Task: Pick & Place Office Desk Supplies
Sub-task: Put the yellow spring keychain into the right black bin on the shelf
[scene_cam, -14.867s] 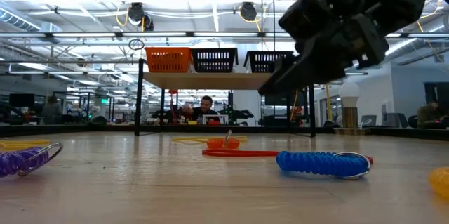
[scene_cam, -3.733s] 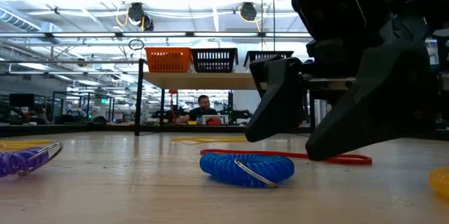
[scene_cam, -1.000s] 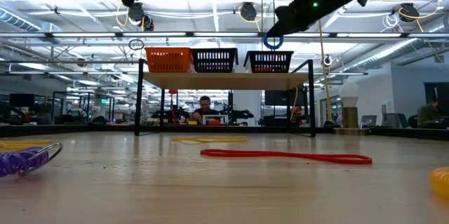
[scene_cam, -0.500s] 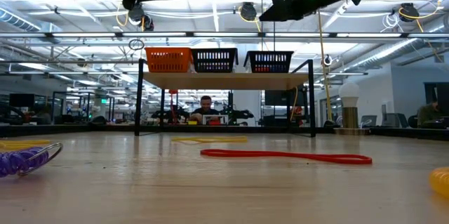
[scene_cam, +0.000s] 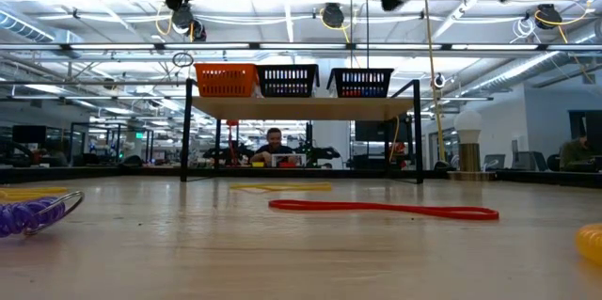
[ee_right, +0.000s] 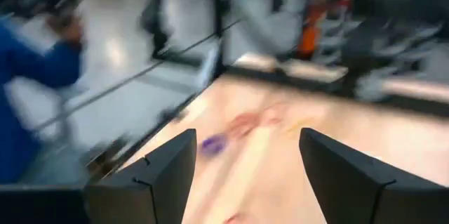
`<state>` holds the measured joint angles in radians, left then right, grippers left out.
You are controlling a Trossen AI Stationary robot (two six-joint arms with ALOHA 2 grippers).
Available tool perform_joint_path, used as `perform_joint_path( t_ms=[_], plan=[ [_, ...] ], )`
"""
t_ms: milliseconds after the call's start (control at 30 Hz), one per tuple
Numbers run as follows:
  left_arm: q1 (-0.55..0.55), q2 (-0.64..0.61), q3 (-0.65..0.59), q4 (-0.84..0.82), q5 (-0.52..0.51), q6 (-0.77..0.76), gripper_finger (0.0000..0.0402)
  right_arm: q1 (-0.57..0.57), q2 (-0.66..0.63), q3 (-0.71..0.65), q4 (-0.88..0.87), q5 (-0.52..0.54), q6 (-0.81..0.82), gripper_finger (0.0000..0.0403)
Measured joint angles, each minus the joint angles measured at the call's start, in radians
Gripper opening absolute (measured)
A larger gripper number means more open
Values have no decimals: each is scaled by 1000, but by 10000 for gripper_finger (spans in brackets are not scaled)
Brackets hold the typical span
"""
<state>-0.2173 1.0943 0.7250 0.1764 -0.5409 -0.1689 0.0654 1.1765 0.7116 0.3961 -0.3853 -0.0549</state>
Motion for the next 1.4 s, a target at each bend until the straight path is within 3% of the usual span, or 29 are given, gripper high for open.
perform_joint_path(
  t_ms=[133,300,467,567,800,967,1200,1400],
  plan=[
    [-1,0,0,20,7,-22,195,176,6,-149,140,161,2,233],
    [-1,0,0,25,127,-32,196,350,18,-297,309,347,46,223],
    [-44,20,0,39,285,-2,195,469,35,-363,378,524,92,216],
    [-100,59,0,37,282,-27,195,506,72,-364,387,576,87,214],
    [-178,203,0,60,168,-89,195,521,229,-350,405,513,162,214],
    [-180,269,0,73,152,-115,195,527,386,-228,381,415,181,216],
    [-164,283,0,117,146,-113,195,529,570,6,147,281,98,212],
    [-163,283,0,139,147,-71,195,514,632,43,96,250,157,210]
  ],
)
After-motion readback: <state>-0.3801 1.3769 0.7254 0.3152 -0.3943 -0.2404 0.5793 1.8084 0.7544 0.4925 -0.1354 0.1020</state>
